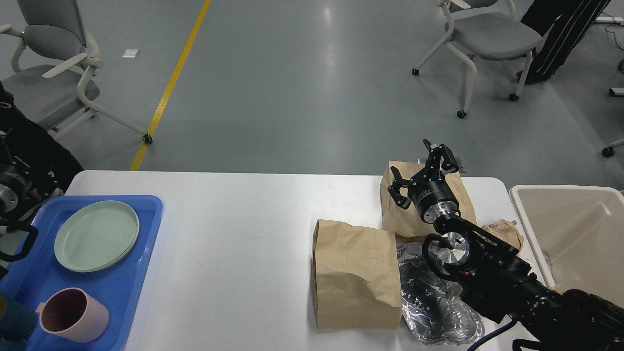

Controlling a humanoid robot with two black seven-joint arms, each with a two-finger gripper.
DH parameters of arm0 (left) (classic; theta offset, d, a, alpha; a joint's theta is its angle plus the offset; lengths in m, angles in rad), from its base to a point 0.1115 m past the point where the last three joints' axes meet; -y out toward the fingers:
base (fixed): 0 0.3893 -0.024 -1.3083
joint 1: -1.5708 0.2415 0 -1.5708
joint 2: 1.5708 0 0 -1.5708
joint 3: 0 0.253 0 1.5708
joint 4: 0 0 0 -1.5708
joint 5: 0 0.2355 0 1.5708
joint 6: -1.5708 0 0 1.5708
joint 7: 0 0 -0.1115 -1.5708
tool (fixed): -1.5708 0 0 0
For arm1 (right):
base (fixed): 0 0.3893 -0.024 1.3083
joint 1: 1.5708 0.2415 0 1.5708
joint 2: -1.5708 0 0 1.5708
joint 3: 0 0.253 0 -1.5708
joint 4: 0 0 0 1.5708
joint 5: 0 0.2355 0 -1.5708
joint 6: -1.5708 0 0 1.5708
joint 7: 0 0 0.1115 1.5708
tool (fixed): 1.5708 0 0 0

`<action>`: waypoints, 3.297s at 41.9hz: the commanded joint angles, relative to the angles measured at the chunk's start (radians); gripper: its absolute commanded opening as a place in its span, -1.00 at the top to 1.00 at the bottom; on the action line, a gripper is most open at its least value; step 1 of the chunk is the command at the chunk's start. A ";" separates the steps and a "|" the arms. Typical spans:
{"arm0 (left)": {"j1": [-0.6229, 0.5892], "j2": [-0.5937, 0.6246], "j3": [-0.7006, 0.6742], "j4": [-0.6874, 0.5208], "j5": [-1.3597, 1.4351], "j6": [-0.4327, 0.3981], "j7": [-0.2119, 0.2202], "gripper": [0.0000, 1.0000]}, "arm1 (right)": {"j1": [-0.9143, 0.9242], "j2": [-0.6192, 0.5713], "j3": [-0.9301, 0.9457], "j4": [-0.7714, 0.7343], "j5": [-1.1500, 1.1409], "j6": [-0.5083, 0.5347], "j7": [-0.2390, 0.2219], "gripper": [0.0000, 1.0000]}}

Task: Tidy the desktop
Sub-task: 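Withdraw the left gripper from the tray, then raise the right gripper away from the paper bag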

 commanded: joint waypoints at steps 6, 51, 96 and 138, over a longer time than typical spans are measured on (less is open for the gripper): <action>-0.009 -0.162 0.004 0.000 -0.005 -0.003 -0.176 -0.94 | 0.001 0.000 0.000 -0.002 0.000 0.000 0.000 -1.00; 0.008 -0.280 0.006 -0.001 -0.002 -0.038 -0.440 -0.94 | 0.001 0.000 0.000 0.000 0.000 0.000 0.000 -1.00; 0.008 -0.280 0.006 -0.001 -0.002 -0.038 -0.440 -0.94 | 0.067 -0.073 0.003 0.008 0.000 0.003 -0.005 -1.00; 0.008 -0.280 0.006 -0.001 -0.002 -0.038 -0.440 -0.94 | 0.047 -0.256 0.021 -0.003 0.000 -0.003 -0.003 -1.00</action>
